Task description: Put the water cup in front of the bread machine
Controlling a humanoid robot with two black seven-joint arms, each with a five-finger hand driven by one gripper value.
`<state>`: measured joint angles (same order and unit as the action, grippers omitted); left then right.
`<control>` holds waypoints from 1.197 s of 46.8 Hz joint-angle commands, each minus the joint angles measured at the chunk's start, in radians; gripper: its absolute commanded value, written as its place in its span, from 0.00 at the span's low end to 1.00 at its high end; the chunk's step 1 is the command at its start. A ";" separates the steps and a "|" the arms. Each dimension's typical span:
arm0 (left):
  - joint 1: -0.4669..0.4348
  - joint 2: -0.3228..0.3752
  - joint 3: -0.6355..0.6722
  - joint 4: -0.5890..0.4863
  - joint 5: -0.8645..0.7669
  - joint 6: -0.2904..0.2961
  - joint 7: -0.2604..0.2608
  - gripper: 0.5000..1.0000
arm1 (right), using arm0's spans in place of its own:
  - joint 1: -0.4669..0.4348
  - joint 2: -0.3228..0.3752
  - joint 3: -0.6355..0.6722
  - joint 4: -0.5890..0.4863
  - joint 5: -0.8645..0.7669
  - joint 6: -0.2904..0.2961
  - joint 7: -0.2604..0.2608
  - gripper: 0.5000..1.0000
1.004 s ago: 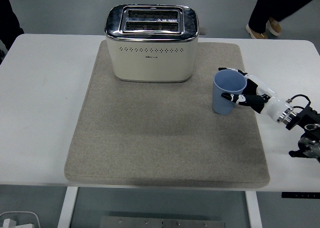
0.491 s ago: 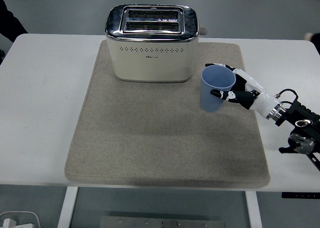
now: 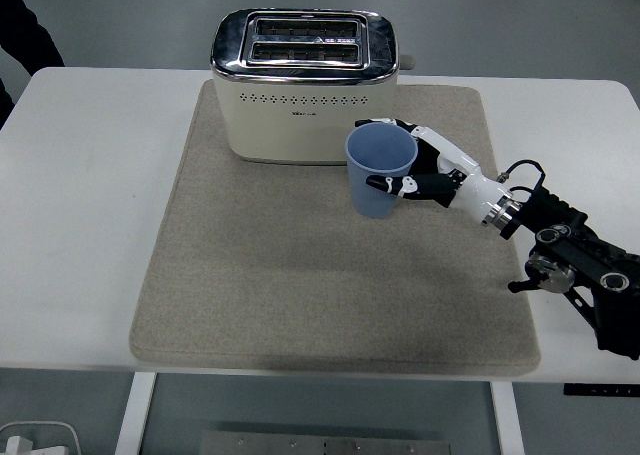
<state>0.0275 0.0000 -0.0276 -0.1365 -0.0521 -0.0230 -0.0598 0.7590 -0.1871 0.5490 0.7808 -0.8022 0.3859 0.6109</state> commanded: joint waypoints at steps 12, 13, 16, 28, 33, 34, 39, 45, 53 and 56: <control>0.000 0.000 0.000 0.000 0.000 0.000 0.000 1.00 | 0.026 0.086 -0.001 -0.002 -0.022 -0.025 0.000 0.23; 0.000 0.000 0.000 0.000 0.000 0.000 0.000 1.00 | 0.032 0.092 -0.001 -0.002 -0.022 -0.028 0.000 0.23; 0.000 0.000 0.000 0.000 0.000 0.000 0.000 1.00 | 0.036 0.106 -0.003 -0.002 -0.022 -0.038 0.000 0.23; 0.000 0.000 0.000 0.000 0.000 0.000 0.000 1.00 | 0.036 0.162 -0.011 -0.003 -0.069 -0.073 0.000 0.24; 0.000 0.000 0.000 0.000 0.000 0.000 0.000 1.00 | 0.034 0.185 -0.020 -0.008 -0.072 -0.108 0.000 0.24; 0.000 0.000 0.000 0.000 0.000 0.000 0.000 1.00 | 0.034 0.186 -0.023 -0.008 -0.072 -0.116 0.000 0.24; 0.000 0.000 0.000 0.000 0.000 0.000 0.000 1.00 | 0.033 0.187 -0.029 -0.008 -0.072 -0.156 0.000 0.24; 0.000 0.000 0.000 0.000 0.000 0.000 0.000 1.00 | 0.029 0.187 -0.031 -0.009 -0.072 -0.188 -0.017 0.25; 0.000 0.000 0.000 0.000 0.000 0.000 0.000 1.00 | 0.022 0.187 -0.055 -0.009 -0.072 -0.206 -0.031 0.25; 0.000 0.000 0.000 0.000 0.000 0.000 0.000 1.00 | 0.016 0.187 -0.069 -0.009 -0.072 -0.214 -0.031 0.26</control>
<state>0.0274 0.0000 -0.0276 -0.1365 -0.0522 -0.0230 -0.0598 0.7797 0.0000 0.4928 0.7715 -0.8746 0.1790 0.5799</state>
